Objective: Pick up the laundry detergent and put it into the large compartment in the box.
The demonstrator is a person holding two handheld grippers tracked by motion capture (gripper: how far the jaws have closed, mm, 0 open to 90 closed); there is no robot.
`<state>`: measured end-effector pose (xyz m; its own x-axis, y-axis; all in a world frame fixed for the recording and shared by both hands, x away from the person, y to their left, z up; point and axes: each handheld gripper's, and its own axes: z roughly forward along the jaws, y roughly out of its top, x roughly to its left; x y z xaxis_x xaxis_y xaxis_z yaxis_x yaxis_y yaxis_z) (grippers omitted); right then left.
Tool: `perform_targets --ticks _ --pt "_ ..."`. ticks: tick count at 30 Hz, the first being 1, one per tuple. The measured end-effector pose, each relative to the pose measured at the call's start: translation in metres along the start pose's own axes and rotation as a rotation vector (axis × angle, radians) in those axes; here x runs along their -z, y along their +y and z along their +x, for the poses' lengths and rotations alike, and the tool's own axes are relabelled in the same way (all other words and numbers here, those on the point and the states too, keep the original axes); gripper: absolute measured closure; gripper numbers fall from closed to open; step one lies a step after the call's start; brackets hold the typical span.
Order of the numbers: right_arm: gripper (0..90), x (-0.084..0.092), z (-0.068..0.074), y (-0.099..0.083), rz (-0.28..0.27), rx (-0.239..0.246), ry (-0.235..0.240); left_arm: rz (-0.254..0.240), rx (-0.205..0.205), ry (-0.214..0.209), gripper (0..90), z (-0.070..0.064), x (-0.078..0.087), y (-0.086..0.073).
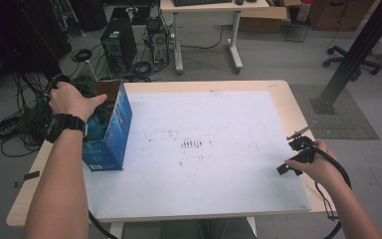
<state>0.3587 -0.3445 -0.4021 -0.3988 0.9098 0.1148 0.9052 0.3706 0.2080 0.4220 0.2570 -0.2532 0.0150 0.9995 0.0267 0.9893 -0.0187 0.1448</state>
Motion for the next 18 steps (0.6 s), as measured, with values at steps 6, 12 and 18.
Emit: perform_targets --ticks 6,12,18 --pt "12.1 0.001 0.0 0.001 -0.001 0.004 -0.001 0.003 -0.003 -0.008 37.7 0.0 -0.007 0.0" --pt "12.1 0.001 0.001 0.001 0.0 0.004 -0.004 0.01 -0.011 -0.006 37.7 -0.001 -0.013 0.0" --pt "12.1 0.001 0.001 0.002 0.001 0.007 -0.004 0.011 -0.012 -0.005 37.7 -0.001 -0.016 0.0"
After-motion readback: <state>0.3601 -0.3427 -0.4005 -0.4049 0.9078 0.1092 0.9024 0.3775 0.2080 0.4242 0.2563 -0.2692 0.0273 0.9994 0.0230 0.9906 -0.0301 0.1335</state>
